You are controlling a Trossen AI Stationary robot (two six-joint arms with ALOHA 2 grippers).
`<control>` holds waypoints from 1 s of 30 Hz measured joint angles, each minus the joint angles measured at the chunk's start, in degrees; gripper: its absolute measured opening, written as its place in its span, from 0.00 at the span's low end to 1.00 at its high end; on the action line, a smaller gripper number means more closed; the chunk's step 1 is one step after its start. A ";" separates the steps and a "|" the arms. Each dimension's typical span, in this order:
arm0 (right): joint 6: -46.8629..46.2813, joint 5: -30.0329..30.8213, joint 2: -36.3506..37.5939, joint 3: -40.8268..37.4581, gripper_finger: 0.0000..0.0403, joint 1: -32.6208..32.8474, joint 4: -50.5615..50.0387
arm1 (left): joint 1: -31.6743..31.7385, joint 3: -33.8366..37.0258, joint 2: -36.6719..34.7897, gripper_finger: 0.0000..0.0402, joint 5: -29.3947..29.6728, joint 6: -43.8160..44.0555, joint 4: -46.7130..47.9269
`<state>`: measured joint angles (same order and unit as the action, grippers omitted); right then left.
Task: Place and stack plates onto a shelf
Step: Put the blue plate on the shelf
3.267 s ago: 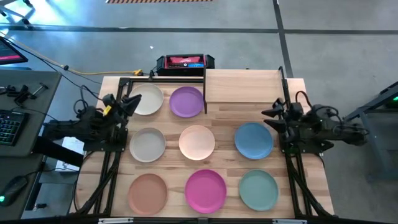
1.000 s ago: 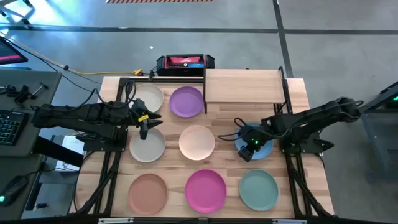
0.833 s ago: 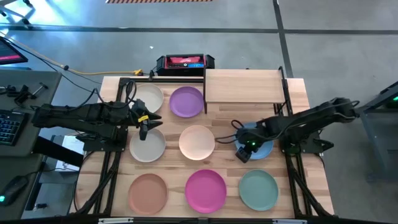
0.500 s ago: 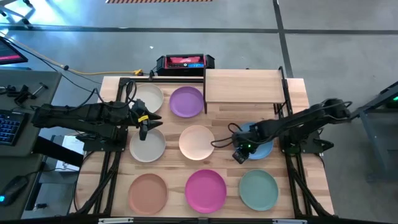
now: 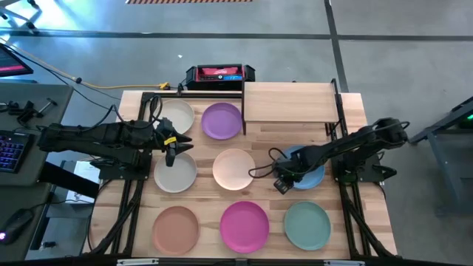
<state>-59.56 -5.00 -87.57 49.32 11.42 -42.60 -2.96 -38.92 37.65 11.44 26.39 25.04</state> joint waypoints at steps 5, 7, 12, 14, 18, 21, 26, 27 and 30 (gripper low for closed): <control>-0.01 0.01 -1.33 0.00 0.36 0.00 0.04 | 0.00 0.02 0.00 0.34 0.00 -0.02 -0.01; -0.01 0.01 -1.72 0.00 0.36 0.00 0.13 | 0.00 0.02 0.00 0.34 0.00 -0.02 0.01; -0.01 0.06 -2.95 0.00 0.36 0.00 0.47 | 0.00 0.02 0.00 0.34 0.00 -0.02 0.01; -0.01 0.25 -3.51 0.00 0.36 0.00 0.42 | 0.00 0.02 0.00 0.34 0.00 -0.02 0.01; -1.14 0.34 -3.72 0.00 0.36 0.00 0.45 | 0.00 0.02 0.00 0.34 0.00 -0.02 0.01; -1.97 0.48 -3.72 0.00 0.35 0.00 0.22 | 0.00 0.02 0.01 0.34 0.00 -0.02 0.04; -2.15 0.46 -3.72 0.00 0.26 0.00 0.17 | 0.00 0.02 0.00 0.34 0.00 -0.03 0.04; -2.15 0.42 -3.72 0.00 0.23 0.00 0.17 | 0.00 0.02 0.00 0.34 0.00 -0.02 0.04; -2.15 0.36 -3.72 0.00 0.16 0.00 0.17 | 0.00 0.02 0.01 0.34 0.00 -0.04 0.04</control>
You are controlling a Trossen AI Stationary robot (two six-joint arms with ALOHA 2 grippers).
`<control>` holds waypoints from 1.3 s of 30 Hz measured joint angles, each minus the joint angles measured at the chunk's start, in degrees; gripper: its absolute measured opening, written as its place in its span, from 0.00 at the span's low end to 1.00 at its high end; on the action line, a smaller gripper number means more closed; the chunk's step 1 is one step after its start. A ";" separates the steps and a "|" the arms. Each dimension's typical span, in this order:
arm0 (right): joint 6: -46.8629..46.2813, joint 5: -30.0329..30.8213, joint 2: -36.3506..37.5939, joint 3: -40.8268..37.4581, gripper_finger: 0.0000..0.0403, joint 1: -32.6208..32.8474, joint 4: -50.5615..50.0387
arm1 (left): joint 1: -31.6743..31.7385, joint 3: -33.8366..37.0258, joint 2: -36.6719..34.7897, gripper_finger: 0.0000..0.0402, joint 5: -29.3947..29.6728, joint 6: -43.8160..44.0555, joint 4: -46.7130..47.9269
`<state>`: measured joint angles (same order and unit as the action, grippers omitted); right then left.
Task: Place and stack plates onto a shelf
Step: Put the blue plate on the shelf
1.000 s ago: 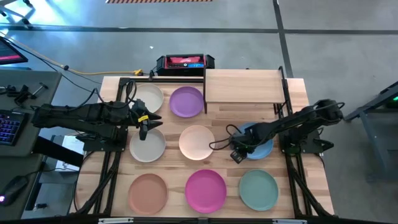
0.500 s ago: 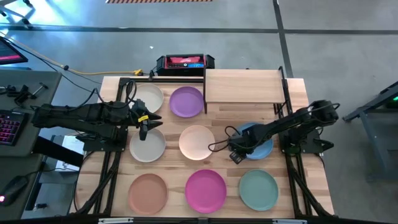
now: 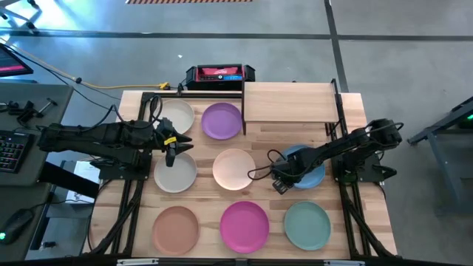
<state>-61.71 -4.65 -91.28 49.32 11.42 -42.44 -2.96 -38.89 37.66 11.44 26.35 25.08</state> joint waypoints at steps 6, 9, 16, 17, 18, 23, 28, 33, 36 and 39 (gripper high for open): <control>-0.29 -1.05 0.13 0.11 0.04 -0.02 -0.01 | 0.00 0.00 -0.01 0.34 0.02 -0.98 0.00; -0.37 -2.06 0.15 0.32 0.01 -0.02 -0.54 | 0.00 0.00 -0.01 0.34 0.02 -0.98 0.00; 0.03 -2.95 0.06 4.79 0.00 0.00 -6.76 | 0.00 0.00 -0.01 0.34 0.00 -1.03 0.00; 0.04 -2.97 0.06 5.71 0.00 0.00 -7.76 | 0.01 0.00 0.00 0.34 0.01 -1.05 0.00; 0.04 -2.99 0.06 6.70 0.00 0.00 -8.69 | 0.00 0.00 -0.01 0.34 0.00 -1.05 0.00; 0.52 -2.90 0.04 11.55 0.00 0.38 -12.93 | 0.00 0.00 -0.01 0.34 0.01 -1.05 0.00; 0.23 -2.41 0.04 16.25 0.00 2.07 -17.08 | 0.00 0.00 -0.01 0.34 0.02 -1.05 0.02; -0.30 -2.31 0.04 21.25 0.00 4.22 -21.30 | 0.01 0.00 -0.01 0.34 0.02 -1.05 0.00; -1.29 -1.28 0.04 24.40 0.00 5.36 -24.25 | 0.01 0.00 0.00 0.34 0.02 -1.05 0.00; -2.01 0.45 0.04 27.52 0.00 6.34 -27.01 | 0.02 0.00 0.00 0.34 0.04 -1.05 0.01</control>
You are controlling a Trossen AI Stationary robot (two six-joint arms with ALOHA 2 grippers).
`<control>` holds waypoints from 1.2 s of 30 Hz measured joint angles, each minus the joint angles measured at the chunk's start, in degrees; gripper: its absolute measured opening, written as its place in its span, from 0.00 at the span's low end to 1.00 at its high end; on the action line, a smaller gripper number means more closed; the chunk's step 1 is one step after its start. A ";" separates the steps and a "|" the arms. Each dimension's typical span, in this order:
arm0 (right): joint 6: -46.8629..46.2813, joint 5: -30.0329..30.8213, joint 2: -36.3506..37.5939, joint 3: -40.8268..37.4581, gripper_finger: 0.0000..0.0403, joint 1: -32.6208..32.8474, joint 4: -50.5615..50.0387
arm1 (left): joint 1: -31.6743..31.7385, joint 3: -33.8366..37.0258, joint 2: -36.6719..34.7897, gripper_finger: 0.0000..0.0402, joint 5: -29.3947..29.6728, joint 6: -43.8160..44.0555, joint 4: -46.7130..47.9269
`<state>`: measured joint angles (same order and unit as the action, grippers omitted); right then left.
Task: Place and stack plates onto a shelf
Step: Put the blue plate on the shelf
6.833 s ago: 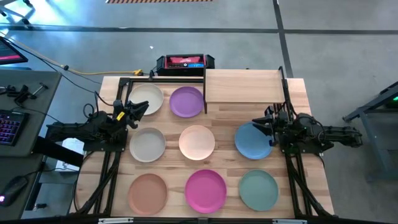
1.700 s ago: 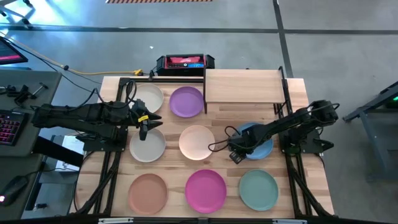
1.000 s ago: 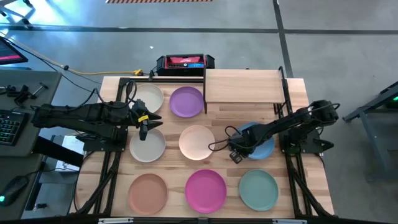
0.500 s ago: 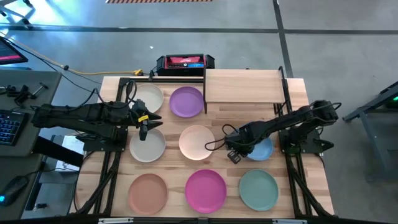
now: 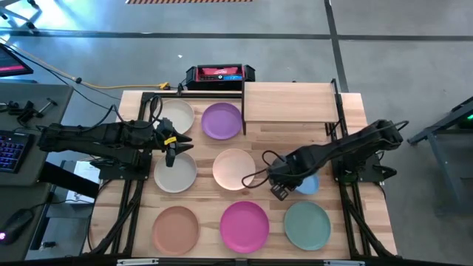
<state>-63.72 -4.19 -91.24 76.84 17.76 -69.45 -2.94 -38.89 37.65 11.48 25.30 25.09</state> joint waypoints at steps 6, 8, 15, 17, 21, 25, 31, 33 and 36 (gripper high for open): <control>-0.57 3.06 0.00 6.12 0.00 1.10 -5.08 | 0.00 0.00 0.00 0.34 0.54 0.00 0.00; -0.55 4.00 0.00 7.96 0.00 1.12 -6.71 | 0.00 0.00 0.00 0.34 0.64 0.00 0.01; 0.04 6.20 0.00 14.93 0.00 1.12 -12.29 | 0.00 0.00 0.02 0.34 0.67 0.00 0.01; 0.76 7.58 0.00 17.10 0.00 1.12 -14.58 | 0.00 0.00 0.02 0.34 0.68 0.00 0.00; 1.19 10.59 0.00 21.58 0.00 0.54 -19.85 | 0.00 0.00 0.02 0.34 0.68 0.02 0.01; 5.18 13.35 0.02 25.52 0.00 -0.83 -20.66 | 0.00 0.00 0.04 0.34 0.70 0.01 0.01; 13.01 16.90 0.20 31.39 0.00 -4.56 -20.61 | 0.00 0.02 0.33 0.34 1.29 0.02 0.03; 16.26 18.18 0.21 33.23 0.00 -6.11 -20.56 | 0.00 0.02 0.51 0.34 1.30 0.02 0.03; 20.74 19.11 0.22 34.83 0.00 -8.88 -20.57 | 0.00 0.04 0.48 0.34 1.32 0.02 -0.01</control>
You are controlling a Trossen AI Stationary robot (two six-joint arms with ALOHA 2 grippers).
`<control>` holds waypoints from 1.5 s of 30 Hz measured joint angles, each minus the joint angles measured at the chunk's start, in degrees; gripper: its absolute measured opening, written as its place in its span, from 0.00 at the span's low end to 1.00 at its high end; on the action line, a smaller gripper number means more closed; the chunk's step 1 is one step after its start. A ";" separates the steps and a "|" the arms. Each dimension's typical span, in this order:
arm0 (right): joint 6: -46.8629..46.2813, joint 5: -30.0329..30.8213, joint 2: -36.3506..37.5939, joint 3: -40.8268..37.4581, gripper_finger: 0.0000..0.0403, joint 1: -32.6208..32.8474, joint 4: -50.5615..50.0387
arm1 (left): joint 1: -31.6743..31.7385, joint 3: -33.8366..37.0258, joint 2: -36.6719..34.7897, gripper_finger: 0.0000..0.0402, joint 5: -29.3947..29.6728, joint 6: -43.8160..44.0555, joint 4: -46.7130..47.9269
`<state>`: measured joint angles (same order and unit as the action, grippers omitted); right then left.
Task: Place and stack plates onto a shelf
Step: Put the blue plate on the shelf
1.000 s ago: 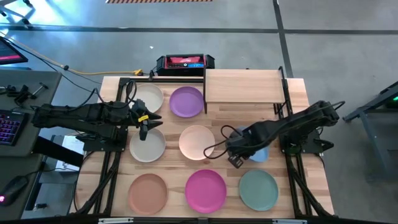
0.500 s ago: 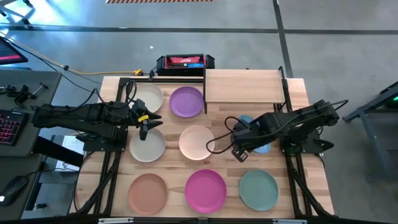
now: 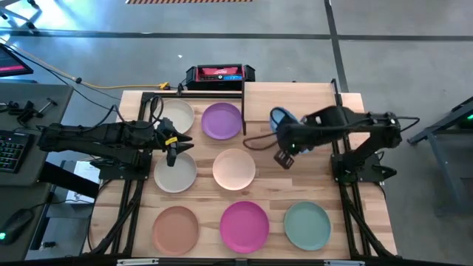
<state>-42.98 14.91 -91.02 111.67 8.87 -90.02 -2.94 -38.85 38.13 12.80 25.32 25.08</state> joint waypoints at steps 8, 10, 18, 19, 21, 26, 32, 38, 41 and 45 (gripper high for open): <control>11.00 0.96 -0.02 0.79 0.00 -7.55 -0.02 | 0.00 0.00 0.00 0.34 0.00 0.03 0.00; 13.39 0.97 -0.02 0.79 0.00 -9.15 -0.02 | 0.00 0.00 0.00 0.34 0.00 0.11 0.00; 22.44 3.98 -0.01 0.46 0.00 -14.36 0.12 | 0.00 0.00 -0.02 0.34 0.00 0.13 -0.05; 23.58 4.67 0.12 -0.12 0.00 -14.99 0.09 | 0.00 0.00 -0.02 0.34 0.01 0.13 -0.05; 24.57 4.72 0.48 -1.96 0.00 -16.37 0.00 | 0.00 0.00 -0.03 0.34 0.02 0.14 -0.07; 26.11 5.55 2.28 -9.24 0.00 -18.50 0.03 | 0.02 0.00 -0.04 0.34 0.04 0.15 -0.16; 26.61 6.37 4.96 -16.46 0.00 -20.37 -0.01 | 0.00 0.00 -0.04 0.34 1.89 0.14 -0.18; 28.64 7.39 6.50 -23.22 0.00 -22.21 -0.02 | 0.02 0.00 -0.04 0.34 3.37 0.09 -0.16; 29.58 9.02 6.51 -26.37 0.00 -23.02 0.02 | 0.02 0.00 -0.04 0.34 3.37 0.09 -0.16; 30.62 10.11 6.51 -28.84 0.00 -24.02 0.77 | 0.02 0.00 -0.04 0.34 3.34 0.09 -0.16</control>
<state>-12.36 25.03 -84.51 82.84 -15.14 -89.25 -2.92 -38.85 38.09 16.14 25.41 24.93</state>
